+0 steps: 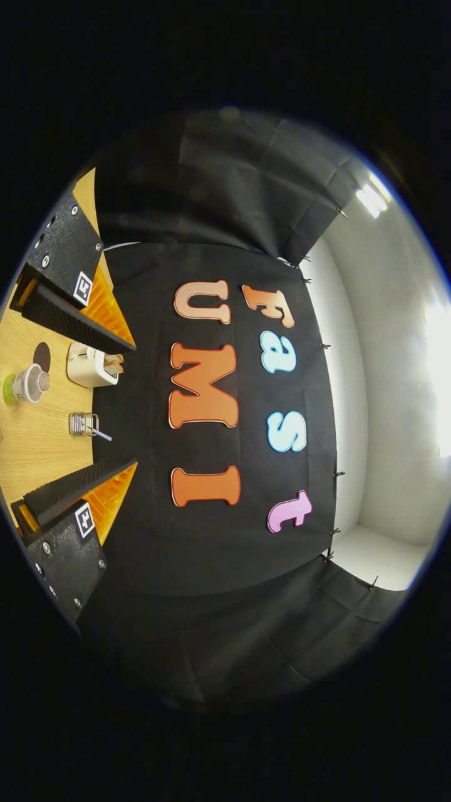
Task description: Take the bottle from table, then pour the juice into the cup, finally place the bottle on the coaster
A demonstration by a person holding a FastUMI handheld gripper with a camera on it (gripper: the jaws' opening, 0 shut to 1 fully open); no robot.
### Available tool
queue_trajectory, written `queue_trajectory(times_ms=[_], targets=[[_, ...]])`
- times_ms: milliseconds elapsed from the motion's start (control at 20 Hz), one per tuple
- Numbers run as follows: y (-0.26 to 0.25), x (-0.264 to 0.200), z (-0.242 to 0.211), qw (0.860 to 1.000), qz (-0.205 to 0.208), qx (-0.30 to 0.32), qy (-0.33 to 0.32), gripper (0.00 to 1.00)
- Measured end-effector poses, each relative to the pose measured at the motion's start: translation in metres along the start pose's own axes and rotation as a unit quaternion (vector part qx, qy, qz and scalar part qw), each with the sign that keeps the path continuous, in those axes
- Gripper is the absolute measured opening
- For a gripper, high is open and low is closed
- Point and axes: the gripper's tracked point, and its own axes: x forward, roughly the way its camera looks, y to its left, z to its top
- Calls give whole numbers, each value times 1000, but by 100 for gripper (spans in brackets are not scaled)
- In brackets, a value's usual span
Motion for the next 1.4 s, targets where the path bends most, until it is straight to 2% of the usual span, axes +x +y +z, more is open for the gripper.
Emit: queue_trajectory(times_ms=[750, 1400], targets=[[2, -2, -22, 1000, 8, 12, 22, 98], [-1, -5, -69, 999, 8, 35, 39, 98]])
